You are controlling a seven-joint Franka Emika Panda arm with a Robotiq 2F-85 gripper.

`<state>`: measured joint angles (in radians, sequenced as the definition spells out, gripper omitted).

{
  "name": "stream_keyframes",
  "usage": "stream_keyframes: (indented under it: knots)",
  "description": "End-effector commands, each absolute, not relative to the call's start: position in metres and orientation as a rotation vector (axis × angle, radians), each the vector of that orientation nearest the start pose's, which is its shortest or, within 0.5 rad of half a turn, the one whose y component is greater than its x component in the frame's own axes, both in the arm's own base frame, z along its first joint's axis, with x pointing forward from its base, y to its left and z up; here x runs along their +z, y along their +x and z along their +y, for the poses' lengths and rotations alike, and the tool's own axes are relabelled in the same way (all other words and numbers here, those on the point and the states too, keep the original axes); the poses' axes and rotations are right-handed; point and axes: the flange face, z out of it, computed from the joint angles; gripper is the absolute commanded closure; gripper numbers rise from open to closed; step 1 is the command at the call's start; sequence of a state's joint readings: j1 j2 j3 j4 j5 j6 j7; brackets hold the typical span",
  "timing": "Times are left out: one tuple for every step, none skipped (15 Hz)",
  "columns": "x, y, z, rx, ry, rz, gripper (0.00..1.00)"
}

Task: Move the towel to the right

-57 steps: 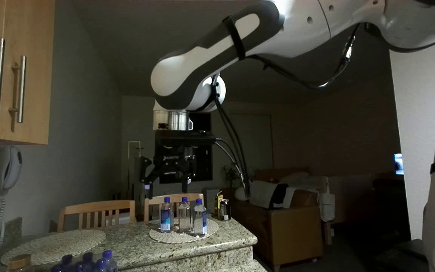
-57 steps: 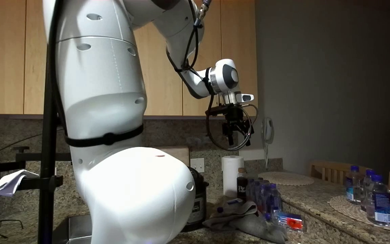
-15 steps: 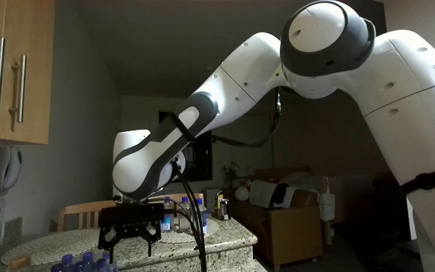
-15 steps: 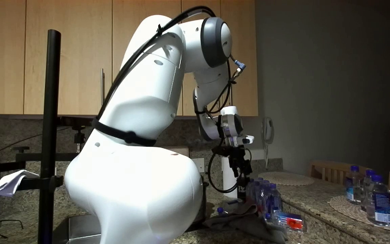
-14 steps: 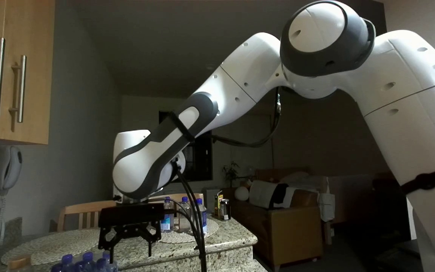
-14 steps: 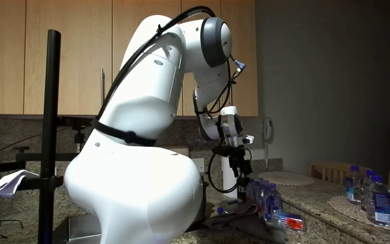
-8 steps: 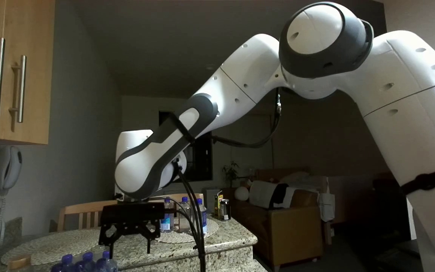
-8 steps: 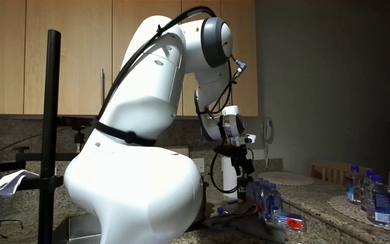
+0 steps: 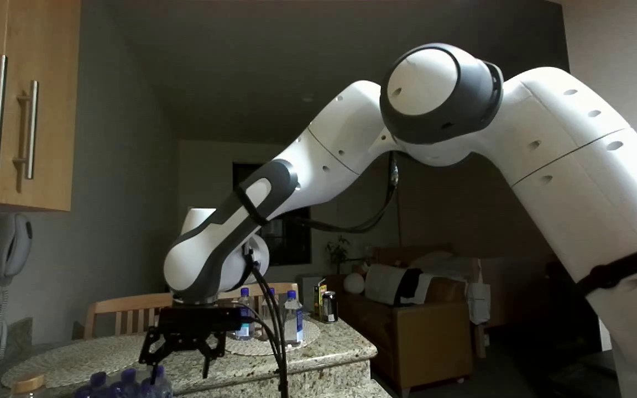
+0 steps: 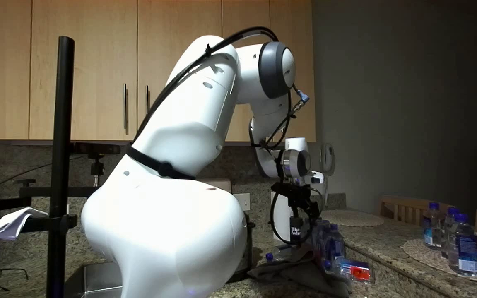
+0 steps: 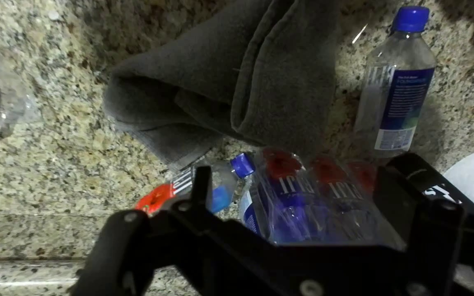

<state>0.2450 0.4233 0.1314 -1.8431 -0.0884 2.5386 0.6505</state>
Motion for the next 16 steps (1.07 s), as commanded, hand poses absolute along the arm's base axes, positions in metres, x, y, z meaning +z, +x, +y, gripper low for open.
stream_keyframes:
  knots:
    - [0.314,0.658,0.230,-0.322,-2.891,0.191,0.00]
    - [0.309,0.664,0.229,-0.285,-2.870,0.154,0.00]
    - [0.305,0.669,0.229,-0.255,-2.852,0.123,0.00]
    - [0.298,0.670,0.230,-0.222,-2.842,0.072,0.00]
    - [0.293,0.672,0.230,-0.198,-2.841,0.035,0.00]
    - [0.285,0.674,0.229,-0.180,-2.855,0.002,0.00]
    - [0.280,0.676,0.228,-0.166,-2.868,-0.029,0.00]
    - [0.275,0.678,0.225,-0.170,-2.884,-0.053,0.00]
    - [0.270,0.680,0.221,-0.176,-2.894,-0.068,0.00]
    - [0.265,0.683,0.218,-0.176,-2.895,-0.076,0.00]
    - [0.260,0.685,0.215,-0.174,-2.895,-0.082,0.00]
    - [0.255,0.687,0.212,-0.176,-2.897,-0.082,0.00]
    - [0.250,0.690,0.210,-0.176,-2.896,-0.084,0.00]
    - [0.244,0.691,0.208,-0.168,-2.898,-0.082,0.00]
    - [0.240,0.692,0.207,-0.158,-2.895,-0.079,0.00]
    - [0.235,0.692,0.208,-0.144,-2.884,-0.081,0.00]
